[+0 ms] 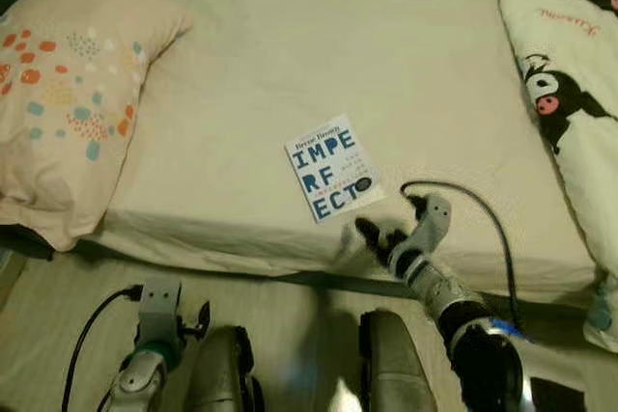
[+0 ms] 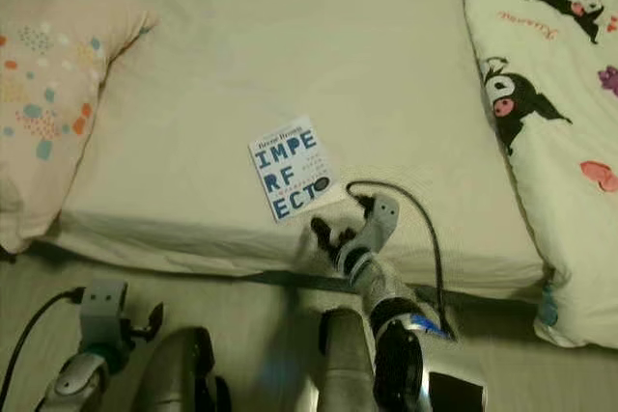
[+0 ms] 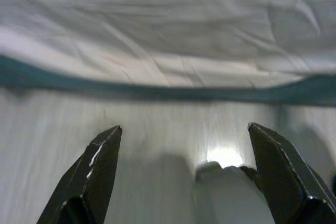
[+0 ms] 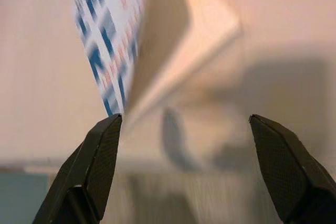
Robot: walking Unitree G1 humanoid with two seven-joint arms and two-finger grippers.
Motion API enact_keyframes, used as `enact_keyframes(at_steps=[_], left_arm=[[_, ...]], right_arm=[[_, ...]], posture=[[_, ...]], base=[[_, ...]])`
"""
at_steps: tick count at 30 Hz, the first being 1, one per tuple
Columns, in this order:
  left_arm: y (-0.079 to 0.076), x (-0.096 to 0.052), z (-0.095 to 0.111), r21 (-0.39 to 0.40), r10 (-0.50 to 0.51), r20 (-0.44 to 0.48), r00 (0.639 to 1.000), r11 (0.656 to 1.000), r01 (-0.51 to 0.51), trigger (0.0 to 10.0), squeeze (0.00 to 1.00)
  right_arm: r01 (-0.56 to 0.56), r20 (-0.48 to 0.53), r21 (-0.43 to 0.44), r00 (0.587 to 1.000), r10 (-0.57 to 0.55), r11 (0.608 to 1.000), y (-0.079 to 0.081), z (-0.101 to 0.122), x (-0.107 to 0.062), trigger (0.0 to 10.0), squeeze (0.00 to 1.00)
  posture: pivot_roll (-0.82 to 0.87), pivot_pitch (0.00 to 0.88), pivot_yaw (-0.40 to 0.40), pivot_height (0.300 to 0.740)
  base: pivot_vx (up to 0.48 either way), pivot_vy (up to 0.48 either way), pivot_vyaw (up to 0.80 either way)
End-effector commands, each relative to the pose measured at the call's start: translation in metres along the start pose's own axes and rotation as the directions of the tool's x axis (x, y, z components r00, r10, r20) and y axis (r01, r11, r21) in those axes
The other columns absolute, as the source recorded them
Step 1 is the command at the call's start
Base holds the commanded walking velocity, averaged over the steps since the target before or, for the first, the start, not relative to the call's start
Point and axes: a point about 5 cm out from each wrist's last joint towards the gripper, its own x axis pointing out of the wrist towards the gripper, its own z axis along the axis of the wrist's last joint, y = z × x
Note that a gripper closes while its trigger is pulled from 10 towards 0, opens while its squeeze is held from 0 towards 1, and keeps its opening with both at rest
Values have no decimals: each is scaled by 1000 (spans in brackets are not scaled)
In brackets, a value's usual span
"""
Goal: Clean up the room
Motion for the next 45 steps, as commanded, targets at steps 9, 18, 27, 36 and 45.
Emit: enact_keyframes(at_steps=[9, 18, 27, 36, 45], left_arm=[[7, -6, 44, 80, -58, 234, 971, 996, 40, 10000, 0], [9, -13, 71, 159, -100, 317, 943, 986, 51, 10000, 0], [10, -30, 93, 178, -99, 365, 926, 983, 35, 10000, 0], [-1, -40, 96, 196, -132, 347, 928, 978, 66, 10000, 0], [-3, -54, 94, 228, -154, 313, 937, 970, 84, 10000, 0]], right_arm=[[-21, 65, 47, 998, 18, 999, 5, 19, 3, 10000, 0], [-81, 115, 42, 990, 76, 996, 20, 34, 9, 10000, 0], [-309, 171, 51, 940, 297, 950, 49, 50, 14, 10000, 0], [-242, 155, 29, 959, 235, 970, 54, 56, 18, 10000, 0], [-296, 162, 166, 949, 270, 941, 72, 60, 23, 10000, 0]], posture=[[66, 338, 138, 570], [100, 398, 162, 540], [126, 436, 168, 540], [137, 472, 173, 540], [174, 509, 185, 540]], base=[[0, 0, 0], [0, 0, 0], [0, 0, 0], [0, 0, 0], [0, 0, 0]])
